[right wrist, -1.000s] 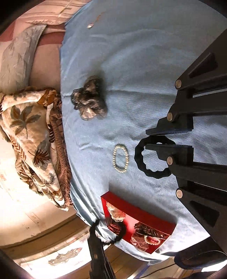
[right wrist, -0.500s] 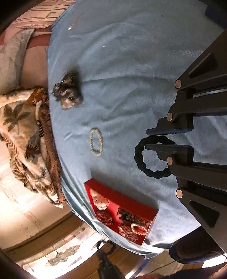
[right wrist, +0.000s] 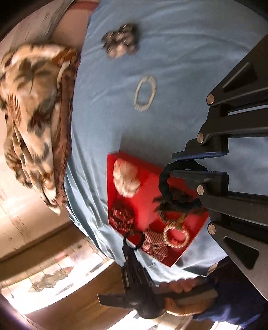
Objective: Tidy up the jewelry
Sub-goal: 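Carry both black hair ties into the red tray and open both tools, then move the left tool toward the white bead bracelet while the right tool reaches the grey scrunchie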
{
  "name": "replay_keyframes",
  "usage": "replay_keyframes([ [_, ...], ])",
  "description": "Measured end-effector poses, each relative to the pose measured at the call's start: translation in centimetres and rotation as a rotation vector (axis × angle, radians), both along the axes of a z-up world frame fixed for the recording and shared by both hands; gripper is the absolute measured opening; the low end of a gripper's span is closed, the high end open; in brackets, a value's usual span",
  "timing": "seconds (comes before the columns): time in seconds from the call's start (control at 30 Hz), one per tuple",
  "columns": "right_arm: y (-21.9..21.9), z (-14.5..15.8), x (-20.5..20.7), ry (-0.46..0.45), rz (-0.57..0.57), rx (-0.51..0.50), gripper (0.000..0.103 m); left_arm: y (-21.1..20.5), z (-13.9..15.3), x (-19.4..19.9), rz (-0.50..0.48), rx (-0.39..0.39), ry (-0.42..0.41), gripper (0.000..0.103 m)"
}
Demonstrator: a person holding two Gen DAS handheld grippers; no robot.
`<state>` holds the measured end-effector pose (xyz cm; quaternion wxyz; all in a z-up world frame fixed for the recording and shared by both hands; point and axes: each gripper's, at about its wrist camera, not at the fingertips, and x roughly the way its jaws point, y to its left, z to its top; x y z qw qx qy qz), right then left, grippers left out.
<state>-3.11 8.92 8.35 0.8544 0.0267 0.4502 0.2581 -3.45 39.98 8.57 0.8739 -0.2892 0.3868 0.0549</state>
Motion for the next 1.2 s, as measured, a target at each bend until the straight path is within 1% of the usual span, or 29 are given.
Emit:
replay_keyframes([
  [0.17, 5.7, 0.3, 3.1, -0.001, 0.063, -0.036, 0.011, 1.5, -1.8, 1.4, 0.015, 0.012, 0.024, 0.009],
  [0.3, 10.4, 0.0, 6.1, -0.003, 0.112, -0.091, 0.011, 2.3, -3.1, 2.3, 0.005, -0.029, 0.061, 0.009],
  [0.43, 14.1, -1.6, 9.4, 0.019, 0.107, -0.164, 0.011, 2.0, -3.0, 2.6, 0.001, 0.004, 0.058, 0.009],
  [0.67, 16.0, -4.1, 12.7, 0.068, 0.071, -0.212, 0.011, 2.0, -2.2, 2.4, 0.017, 0.061, 0.043, 0.009],
  [0.77, 16.5, -4.8, 13.4, 0.075, 0.066, -0.235, 0.011, 2.0, -2.0, 2.3, 0.016, 0.066, 0.039, 0.010],
  [0.83, 16.7, -5.1, 13.5, 0.082, 0.056, -0.232, 0.011, 2.0, -1.9, 2.1, 0.014, 0.060, 0.031, 0.014],
  [0.9, 16.6, -5.0, 13.5, 0.079, 0.046, -0.223, 0.011, 2.1, -1.6, 1.9, 0.010, 0.047, 0.008, 0.025],
  [0.93, 16.6, -4.9, 13.5, 0.084, 0.044, -0.217, 0.012, 2.0, -1.4, 1.7, 0.010, 0.046, -0.002, 0.028],
  [1.0, 16.6, -4.7, 13.4, 0.085, 0.038, -0.213, 0.016, 1.9, -1.0, 1.4, 0.022, 0.066, -0.023, 0.047],
  [1.07, 16.5, -4.3, 13.2, 0.075, 0.039, -0.216, 0.034, 1.8, -0.7, 1.1, 0.030, 0.084, -0.036, 0.049],
  [1.1, 16.4, -4.1, 13.1, 0.065, 0.037, -0.218, 0.037, 1.8, -0.6, 1.1, 0.029, 0.086, -0.041, 0.049],
  [1.2, 16.0, -3.4, 12.8, 0.052, 0.030, -0.216, 0.038, 1.9, -0.4, 0.9, 0.026, 0.086, -0.051, 0.049],
])
